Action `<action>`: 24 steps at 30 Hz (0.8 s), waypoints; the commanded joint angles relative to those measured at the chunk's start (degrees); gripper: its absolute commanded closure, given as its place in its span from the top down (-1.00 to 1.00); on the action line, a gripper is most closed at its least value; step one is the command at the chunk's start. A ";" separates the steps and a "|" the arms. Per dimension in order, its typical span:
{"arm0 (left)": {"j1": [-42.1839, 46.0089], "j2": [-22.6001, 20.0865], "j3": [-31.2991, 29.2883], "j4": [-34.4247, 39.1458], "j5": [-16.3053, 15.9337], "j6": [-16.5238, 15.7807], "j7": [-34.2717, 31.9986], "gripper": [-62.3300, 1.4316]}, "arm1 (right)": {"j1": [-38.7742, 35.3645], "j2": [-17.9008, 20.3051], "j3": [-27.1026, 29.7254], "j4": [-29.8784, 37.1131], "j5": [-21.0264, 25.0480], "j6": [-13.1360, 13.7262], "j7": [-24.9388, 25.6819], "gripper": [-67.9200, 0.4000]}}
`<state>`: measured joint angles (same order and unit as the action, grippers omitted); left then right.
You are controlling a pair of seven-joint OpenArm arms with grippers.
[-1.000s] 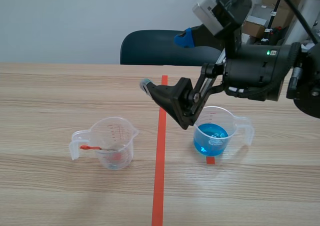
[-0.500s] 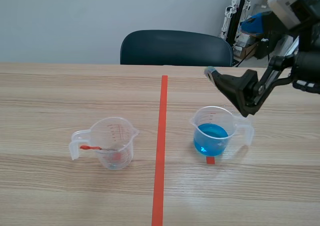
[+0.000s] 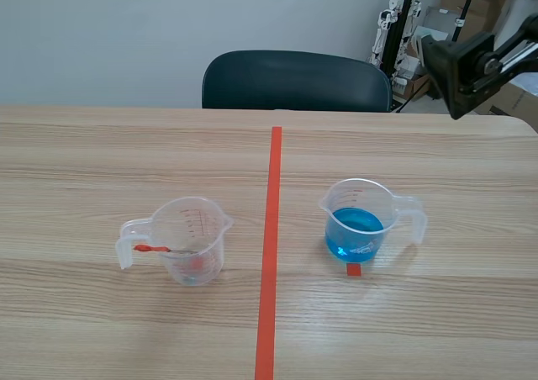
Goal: Do the redox reaction experiment. return to the home posture
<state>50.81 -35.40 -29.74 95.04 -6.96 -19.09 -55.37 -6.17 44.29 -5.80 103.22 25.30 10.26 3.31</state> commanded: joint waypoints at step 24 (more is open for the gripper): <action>-3.37 -4.48 11.21 4.83 -0.55 5.05 8.94 1.00 | -17.20 1.11 0.13 14.03 -8.15 -9.27 13.57 1.00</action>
<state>47.44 -39.55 -18.39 99.37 -6.92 -14.52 -45.63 -24.16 44.49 -5.76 115.79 16.71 1.45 16.32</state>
